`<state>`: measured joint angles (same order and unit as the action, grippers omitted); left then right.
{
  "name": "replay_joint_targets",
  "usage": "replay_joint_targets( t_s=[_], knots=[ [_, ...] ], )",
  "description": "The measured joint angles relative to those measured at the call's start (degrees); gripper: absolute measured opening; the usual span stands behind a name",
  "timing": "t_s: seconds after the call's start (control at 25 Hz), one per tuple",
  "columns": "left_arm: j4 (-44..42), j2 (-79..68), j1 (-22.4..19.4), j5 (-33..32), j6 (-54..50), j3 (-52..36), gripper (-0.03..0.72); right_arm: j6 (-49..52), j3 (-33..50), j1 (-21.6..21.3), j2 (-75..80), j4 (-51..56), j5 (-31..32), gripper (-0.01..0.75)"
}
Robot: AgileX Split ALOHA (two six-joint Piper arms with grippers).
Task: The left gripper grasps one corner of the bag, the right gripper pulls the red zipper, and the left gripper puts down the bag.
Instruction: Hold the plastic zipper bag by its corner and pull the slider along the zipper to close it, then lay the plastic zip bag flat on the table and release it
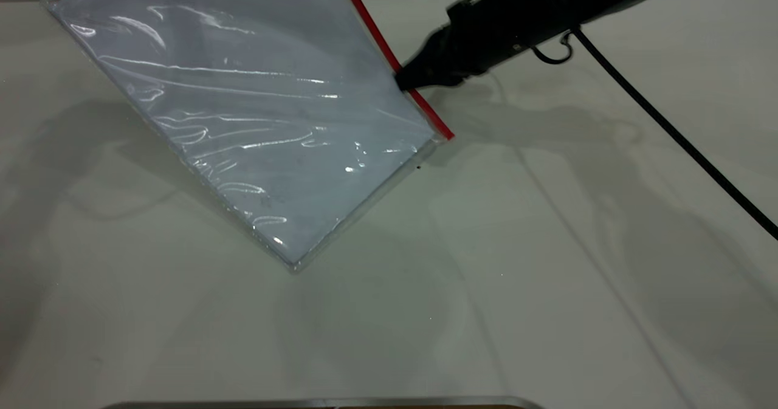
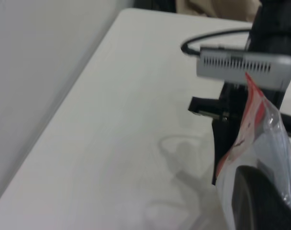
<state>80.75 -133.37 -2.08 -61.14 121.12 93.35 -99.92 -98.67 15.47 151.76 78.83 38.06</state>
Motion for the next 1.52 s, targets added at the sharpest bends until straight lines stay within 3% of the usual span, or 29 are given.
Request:
replay_joint_targets(
  t_s=[0.32, 0.64, 0.76, 0.96, 1.08, 1.24, 1.52],
  knots=[
    [1.67, 0.42, -0.14, -0.05, 0.16, 0.0, 0.05, 8.96, 0.22, -2.49, 0.37, -12.77, 1.46, 0.053],
    [0.84, 0.62, -0.14, 0.0, -1.91, 0.0, 0.05, 10.43, 0.26, -2.76, 0.37, -15.52, 3.21, 0.075],
    [0.15, 0.14, -0.26, 0.0, -4.7, 0.11, 0.05, 10.65, 0.34, -2.81, -0.7, -16.92, 1.56, 0.151],
    [-1.58, -2.29, -0.1, 1.06, -10.36, -1.46, 0.052, 10.83, 0.72, -2.88, -6.83, -16.69, 0.6, 0.368],
    [-1.35, -4.95, 0.92, 4.42, -13.04, -3.58, 0.065, 11.34, 0.72, -2.88, -12.26, -15.79, 2.89, 0.432],
    [1.74, -8.83, 3.63, 9.25, -15.97, -5.86, 0.131, 14.42, 0.72, -2.88, -19.14, -14.24, 9.22, 0.441],
    [3.75, -9.48, 5.01, 11.62, -19.7, -6.19, 0.411, 23.87, 0.77, -2.88, -29.48, -15.52, 27.14, 0.405]
  ],
)
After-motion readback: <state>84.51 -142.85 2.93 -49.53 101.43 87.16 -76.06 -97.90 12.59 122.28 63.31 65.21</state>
